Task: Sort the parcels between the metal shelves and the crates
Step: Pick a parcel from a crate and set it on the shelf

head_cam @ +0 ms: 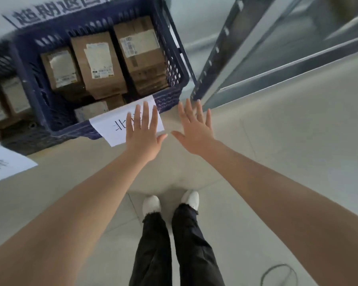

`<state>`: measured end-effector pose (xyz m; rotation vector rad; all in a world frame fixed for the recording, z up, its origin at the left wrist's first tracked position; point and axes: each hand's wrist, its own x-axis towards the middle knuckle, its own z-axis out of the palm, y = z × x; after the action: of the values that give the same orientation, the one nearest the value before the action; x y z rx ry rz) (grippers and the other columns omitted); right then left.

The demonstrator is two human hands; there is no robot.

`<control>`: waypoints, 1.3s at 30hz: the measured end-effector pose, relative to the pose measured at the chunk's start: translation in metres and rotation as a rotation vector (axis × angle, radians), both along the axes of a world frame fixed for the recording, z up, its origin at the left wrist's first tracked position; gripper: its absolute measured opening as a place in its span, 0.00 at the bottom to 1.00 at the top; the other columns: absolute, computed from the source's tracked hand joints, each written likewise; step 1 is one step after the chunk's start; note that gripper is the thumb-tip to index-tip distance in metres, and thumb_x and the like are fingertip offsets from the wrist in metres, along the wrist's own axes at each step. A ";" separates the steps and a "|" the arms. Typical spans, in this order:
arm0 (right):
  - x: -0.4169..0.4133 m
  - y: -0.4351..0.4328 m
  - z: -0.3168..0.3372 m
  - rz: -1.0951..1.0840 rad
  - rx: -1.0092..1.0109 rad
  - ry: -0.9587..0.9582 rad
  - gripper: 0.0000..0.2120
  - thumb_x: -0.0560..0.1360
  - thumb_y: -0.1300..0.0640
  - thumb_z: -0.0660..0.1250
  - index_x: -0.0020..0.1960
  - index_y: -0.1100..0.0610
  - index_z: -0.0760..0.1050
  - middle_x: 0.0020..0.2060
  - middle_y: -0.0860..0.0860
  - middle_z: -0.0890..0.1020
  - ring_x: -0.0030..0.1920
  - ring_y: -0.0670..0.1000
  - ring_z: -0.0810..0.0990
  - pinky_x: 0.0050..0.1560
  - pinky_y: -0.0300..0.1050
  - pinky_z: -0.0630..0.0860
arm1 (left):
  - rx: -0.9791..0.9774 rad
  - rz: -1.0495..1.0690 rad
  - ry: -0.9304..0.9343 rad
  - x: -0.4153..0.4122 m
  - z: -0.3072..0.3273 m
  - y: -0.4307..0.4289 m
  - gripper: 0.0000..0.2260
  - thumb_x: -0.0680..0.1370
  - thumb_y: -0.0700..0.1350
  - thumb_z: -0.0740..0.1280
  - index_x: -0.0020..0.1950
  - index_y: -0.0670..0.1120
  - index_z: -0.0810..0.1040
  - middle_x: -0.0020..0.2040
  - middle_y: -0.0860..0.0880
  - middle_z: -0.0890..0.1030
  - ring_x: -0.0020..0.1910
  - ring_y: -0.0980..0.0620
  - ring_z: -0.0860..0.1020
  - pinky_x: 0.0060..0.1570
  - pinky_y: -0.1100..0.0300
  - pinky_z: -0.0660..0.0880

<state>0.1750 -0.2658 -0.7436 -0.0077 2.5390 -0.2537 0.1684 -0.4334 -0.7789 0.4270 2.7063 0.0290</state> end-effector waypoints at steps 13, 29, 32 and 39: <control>0.138 0.118 0.057 -0.464 0.091 -0.064 0.38 0.83 0.39 0.49 0.79 0.53 0.30 0.79 0.53 0.31 0.78 0.60 0.30 0.76 0.64 0.33 | -0.092 -0.408 0.010 0.060 0.066 0.124 0.35 0.82 0.63 0.44 0.74 0.46 0.25 0.78 0.42 0.30 0.77 0.41 0.33 0.73 0.41 0.32; 0.209 0.294 0.320 -0.774 0.115 0.264 0.39 0.82 0.37 0.50 0.80 0.52 0.32 0.79 0.51 0.33 0.78 0.60 0.30 0.75 0.65 0.32 | 0.133 -0.506 0.281 0.092 0.334 0.324 0.36 0.82 0.62 0.50 0.79 0.45 0.35 0.79 0.41 0.35 0.79 0.40 0.36 0.74 0.44 0.33; 0.225 0.333 0.341 -0.779 0.143 0.278 0.39 0.82 0.36 0.49 0.80 0.52 0.32 0.79 0.51 0.33 0.78 0.60 0.30 0.74 0.65 0.32 | 0.136 -0.506 0.303 0.094 0.355 0.356 0.37 0.82 0.62 0.51 0.79 0.45 0.35 0.79 0.41 0.35 0.79 0.40 0.36 0.74 0.44 0.34; 0.206 0.422 0.345 -0.792 0.158 0.274 0.40 0.81 0.35 0.49 0.80 0.53 0.32 0.79 0.51 0.33 0.77 0.60 0.29 0.73 0.66 0.31 | 0.122 -0.474 0.281 0.079 0.356 0.429 0.37 0.82 0.62 0.50 0.79 0.45 0.34 0.79 0.41 0.34 0.79 0.41 0.36 0.74 0.45 0.33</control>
<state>0.3812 0.1564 -0.3987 1.1011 2.6984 -0.3688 0.2474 -0.0041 -0.4229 1.1769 2.8027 0.0010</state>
